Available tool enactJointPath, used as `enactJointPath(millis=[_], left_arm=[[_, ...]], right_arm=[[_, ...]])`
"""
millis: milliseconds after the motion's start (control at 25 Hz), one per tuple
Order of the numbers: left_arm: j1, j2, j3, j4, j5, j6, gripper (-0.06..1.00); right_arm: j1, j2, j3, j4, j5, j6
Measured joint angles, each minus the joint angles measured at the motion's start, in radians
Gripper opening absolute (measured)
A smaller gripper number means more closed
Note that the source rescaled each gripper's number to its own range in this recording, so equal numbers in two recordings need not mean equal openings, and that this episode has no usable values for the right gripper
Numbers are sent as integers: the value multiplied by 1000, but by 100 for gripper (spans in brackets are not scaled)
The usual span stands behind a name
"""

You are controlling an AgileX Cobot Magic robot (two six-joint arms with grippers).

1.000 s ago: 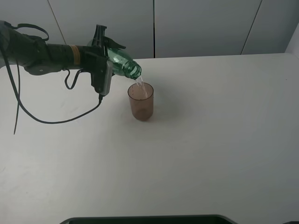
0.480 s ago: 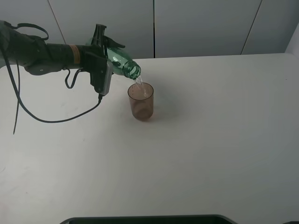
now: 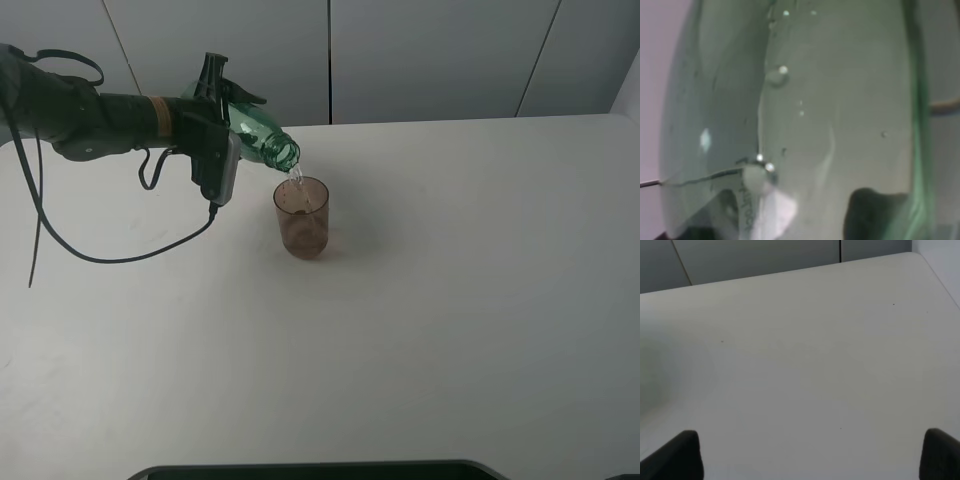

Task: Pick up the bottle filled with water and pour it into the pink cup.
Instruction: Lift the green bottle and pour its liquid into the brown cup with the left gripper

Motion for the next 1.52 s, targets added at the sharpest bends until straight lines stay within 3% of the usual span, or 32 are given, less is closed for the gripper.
enactJointPath(millis=[1520], left_arm=[[0,0,0,-17,-32,20,0]], right_arm=[[0,0,0,0,0,0]])
